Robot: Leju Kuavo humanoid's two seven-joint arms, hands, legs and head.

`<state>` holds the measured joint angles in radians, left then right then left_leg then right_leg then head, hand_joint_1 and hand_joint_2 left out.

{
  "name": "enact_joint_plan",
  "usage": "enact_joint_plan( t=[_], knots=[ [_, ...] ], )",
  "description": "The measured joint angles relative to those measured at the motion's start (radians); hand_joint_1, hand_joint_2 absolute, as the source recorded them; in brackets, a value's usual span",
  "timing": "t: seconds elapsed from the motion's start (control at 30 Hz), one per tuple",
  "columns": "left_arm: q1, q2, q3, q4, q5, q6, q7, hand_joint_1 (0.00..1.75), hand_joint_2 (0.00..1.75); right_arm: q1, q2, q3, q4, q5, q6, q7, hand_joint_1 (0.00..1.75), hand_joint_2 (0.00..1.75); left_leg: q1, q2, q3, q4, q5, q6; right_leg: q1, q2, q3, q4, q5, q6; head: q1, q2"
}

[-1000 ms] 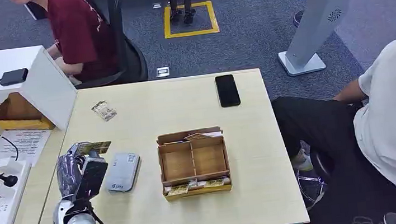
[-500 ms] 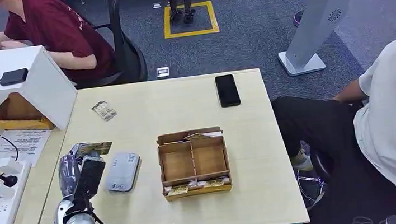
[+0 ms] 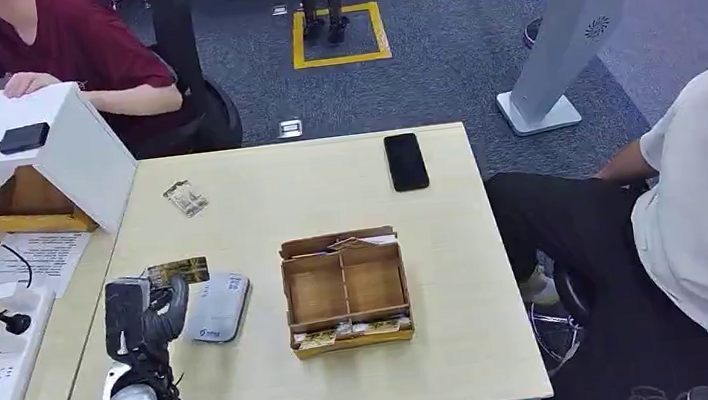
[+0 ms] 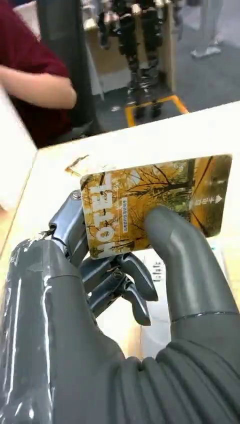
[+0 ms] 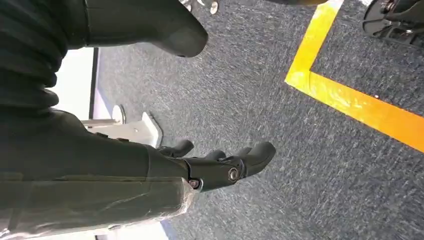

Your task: Pass the card to the sensor for recognition and then transmit it.

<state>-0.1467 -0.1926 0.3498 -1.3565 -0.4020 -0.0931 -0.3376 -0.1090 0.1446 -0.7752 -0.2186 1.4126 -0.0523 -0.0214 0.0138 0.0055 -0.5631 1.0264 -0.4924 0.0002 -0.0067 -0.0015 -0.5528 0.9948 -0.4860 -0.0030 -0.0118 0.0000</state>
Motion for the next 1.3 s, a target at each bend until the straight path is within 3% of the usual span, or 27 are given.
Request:
enact_joint_plan(
  t=[0.27,1.3],
  knots=[
    [-0.018,0.005,0.016,0.058,0.004,0.005,-0.005,1.75,1.75,-0.001,0.000,-0.007,0.000,0.001,0.000,0.003,0.00,1.75,0.000,0.000,0.000,0.000,0.000,0.000,0.000,0.000,0.000,0.000,0.000,0.000,0.000,0.000],
    [-0.030,0.011,0.053,0.102,-0.030,0.048,0.002,1.75,1.75,-0.002,0.000,-0.019,0.000,0.014,0.000,0.006,0.00,1.75,0.000,0.000,0.000,0.000,0.000,0.000,0.000,0.000,0.000,0.001,0.000,0.000,0.000,0.000]
  ],
)
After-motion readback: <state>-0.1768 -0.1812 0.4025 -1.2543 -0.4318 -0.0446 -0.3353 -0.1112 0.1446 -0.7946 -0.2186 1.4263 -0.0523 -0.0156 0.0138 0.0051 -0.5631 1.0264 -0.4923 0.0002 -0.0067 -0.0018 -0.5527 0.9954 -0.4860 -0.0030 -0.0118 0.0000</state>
